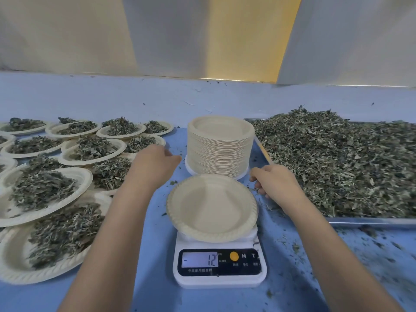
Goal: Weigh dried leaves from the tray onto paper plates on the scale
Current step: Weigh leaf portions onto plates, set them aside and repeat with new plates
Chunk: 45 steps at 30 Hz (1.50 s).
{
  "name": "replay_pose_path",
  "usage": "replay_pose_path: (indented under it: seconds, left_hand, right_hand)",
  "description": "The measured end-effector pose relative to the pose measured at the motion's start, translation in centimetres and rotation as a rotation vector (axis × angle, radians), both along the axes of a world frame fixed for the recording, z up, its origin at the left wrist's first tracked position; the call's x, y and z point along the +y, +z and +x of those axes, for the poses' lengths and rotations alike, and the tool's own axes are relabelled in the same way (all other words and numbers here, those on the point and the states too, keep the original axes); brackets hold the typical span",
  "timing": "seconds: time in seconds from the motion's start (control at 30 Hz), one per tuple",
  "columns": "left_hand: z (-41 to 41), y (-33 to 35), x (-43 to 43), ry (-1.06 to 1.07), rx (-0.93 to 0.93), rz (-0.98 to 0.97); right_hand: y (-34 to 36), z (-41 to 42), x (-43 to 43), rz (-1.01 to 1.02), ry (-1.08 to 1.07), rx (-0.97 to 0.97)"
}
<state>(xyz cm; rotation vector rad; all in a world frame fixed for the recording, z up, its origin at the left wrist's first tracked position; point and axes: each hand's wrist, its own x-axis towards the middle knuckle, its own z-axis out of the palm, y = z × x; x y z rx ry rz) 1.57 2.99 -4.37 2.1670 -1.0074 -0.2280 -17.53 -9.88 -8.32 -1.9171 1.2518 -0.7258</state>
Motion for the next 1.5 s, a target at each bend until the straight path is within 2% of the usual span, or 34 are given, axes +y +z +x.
replay_pose_path:
  seconds: [0.07,0.13,0.23,0.33,0.37,0.57,0.67,0.8,0.87,0.93,1.07,1.13,1.2,1.27,1.37,1.5]
  left_hand:
    - [-1.5,0.3,-0.7,-0.08,0.025,-0.136]
    - [-3.6,0.6,-1.5,-0.213,0.192,-0.219]
    - [-7.1,0.8,-2.8,-0.403,0.484,-0.233]
    - [-10.1,1.0,-4.5,-0.514,0.623,-0.239]
    - [-10.9,1.1,-5.0,-0.525,0.649,-0.244]
    - [-13.7,1.4,-7.3,-0.512,0.695,-0.259]
    - [-14.3,1.5,-7.9,-0.497,0.739,-0.269]
    - [-14.6,1.7,-8.5,-0.493,0.762,-0.268]
    - [-14.6,1.8,-8.7,-0.501,0.769,-0.27]
    - [-14.6,1.9,-8.9,-0.505,0.774,-0.276]
    - [-14.7,2.1,-9.4,-0.502,0.788,-0.289]
    - [-14.8,2.2,-9.5,-0.495,0.791,-0.29]
    - [-14.9,2.2,-9.7,-0.49,0.801,-0.295]
    - [-15.0,2.2,-9.7,-0.491,0.81,-0.306]
    - [-15.0,2.2,-9.8,-0.503,0.817,-0.332]
    - [-14.7,2.4,-9.7,-0.496,0.839,-0.364]
  right_hand:
    - [0.1,-0.3,-0.3,-0.001,-0.008,0.011]
    - [0.0,-0.7,-0.7,-0.014,-0.032,-0.007]
    - [0.0,-1.4,-1.2,-0.006,-0.028,-0.102]
    - [0.5,-2.6,-1.8,0.126,0.008,-0.289]
    - [0.7,-3.2,-2.3,0.144,0.001,-0.294]
    - [0.9,-7.3,-5.6,0.168,-0.049,0.135]
    - [0.5,-8.4,-6.8,0.253,-0.076,0.33]
    - [-0.1,-8.5,-7.5,0.371,-0.006,0.631]
    - [-0.5,-7.8,-7.9,0.284,-0.004,0.629]
    - [-1.0,-7.0,-8.5,0.046,0.014,0.602]
    - [-1.8,-5.9,-9.6,-0.243,-0.032,0.418]
    - [-1.6,-5.5,-10.3,-0.393,-0.136,0.355]
    - [-1.4,-5.4,-10.8,-0.517,-0.28,0.392]
    - [-1.8,-5.5,-11.2,-0.5,-0.33,0.54]
    - [-2.8,-5.4,-11.3,-0.294,-0.361,0.706]
    - [-3.5,-4.8,-11.3,-0.191,-0.288,0.703]
